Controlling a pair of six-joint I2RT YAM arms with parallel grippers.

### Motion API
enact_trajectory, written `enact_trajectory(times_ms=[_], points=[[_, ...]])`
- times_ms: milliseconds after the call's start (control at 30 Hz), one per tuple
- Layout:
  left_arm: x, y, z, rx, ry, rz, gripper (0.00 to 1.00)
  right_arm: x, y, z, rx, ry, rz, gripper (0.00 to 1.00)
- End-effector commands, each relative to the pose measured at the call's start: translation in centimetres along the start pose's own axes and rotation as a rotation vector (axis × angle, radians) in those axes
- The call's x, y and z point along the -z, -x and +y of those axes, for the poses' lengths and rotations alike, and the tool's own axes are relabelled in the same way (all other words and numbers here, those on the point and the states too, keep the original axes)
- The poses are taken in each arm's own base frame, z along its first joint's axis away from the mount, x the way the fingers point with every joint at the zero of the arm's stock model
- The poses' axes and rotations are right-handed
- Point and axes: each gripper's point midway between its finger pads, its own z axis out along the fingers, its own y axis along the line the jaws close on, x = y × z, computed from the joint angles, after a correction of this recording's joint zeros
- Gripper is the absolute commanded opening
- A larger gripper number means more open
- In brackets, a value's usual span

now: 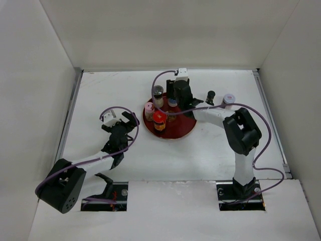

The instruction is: Organize the condiment bottles

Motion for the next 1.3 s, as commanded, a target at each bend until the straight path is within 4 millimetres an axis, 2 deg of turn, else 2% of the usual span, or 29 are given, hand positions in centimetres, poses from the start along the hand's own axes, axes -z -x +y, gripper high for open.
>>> enact_trajectory(times_ms=[0,100,233,300,400,467,500,600,667,733,767,833,967,1133,1200,1267], points=[[-0.5,1.9,-2.0,0.057,-0.044,-0.050,0.99,-0.7,6.2,1.6,-0.089,0.037,-0.167,0.68],[-0.5,2.0,-2.0,0.059,-0.045,-0.054,0.99,-1.0,5.4,1.8,-0.086,0.041,-0.147,0.76],[-0.5,2.1,-1.9,0.061,-0.045,-0.056,0.99,-0.8,4.7,1.7,-0.098,0.041,-0.133,0.83],[-0.5,2.0,-1.9,0.060,-0.045,-0.054,0.99,0.0,5.4,1.5,-0.105,0.042,-0.142,0.90],[-0.5,2.0,-2.0,0.059,-0.047,-0.051,0.99,2.6,8.4,1.0,-0.131,0.058,-0.191,0.95],[-0.5,1.9,-2.0,0.058,-0.048,-0.050,0.99,5.4,10.8,-0.4,-0.143,0.054,-0.235,0.96],[-0.5,2.0,-2.0,0.059,-0.049,-0.051,0.99,6.3,11.3,-1.2,-0.149,0.046,-0.247,0.96],[-0.4,2.1,-2.1,0.063,-0.052,-0.055,0.99,9.3,11.7,-6.0,-0.197,-0.031,-0.272,0.95],[-0.4,2.1,-2.0,0.063,-0.052,-0.055,0.99,10.6,10.2,-9.9,-0.215,-0.122,-0.254,0.95],[-0.4,2.1,-2.0,0.063,-0.052,-0.055,0.99,11.2,7.7,-13.4,-0.212,-0.225,-0.200,0.95],[-0.4,2.2,-2.1,0.064,-0.053,-0.056,0.99,11.3,6.2,-14.9,-0.204,-0.273,-0.161,0.96],[-0.4,2.2,-2.1,0.064,-0.053,-0.056,0.99,11.2,3.8,-16.5,-0.204,-0.324,-0.094,0.98],[-0.4,2.1,-2.1,0.061,-0.052,-0.055,0.99,10.1,0.3,-17.0,-0.184,-0.342,0.006,1.00],[-0.3,2.2,-2.2,0.063,-0.057,-0.058,0.99,8.6,-2.2,-16.7,-0.190,-0.332,0.071,0.99],[-0.3,2.0,-2.1,0.059,-0.054,-0.053,0.98,8.0,-3.2,-16.9,-0.206,-0.334,0.098,0.97],[-0.4,1.9,-2.1,0.056,-0.051,-0.050,0.98,7.5,-3.8,-16.8,-0.221,-0.325,0.114,0.88]])
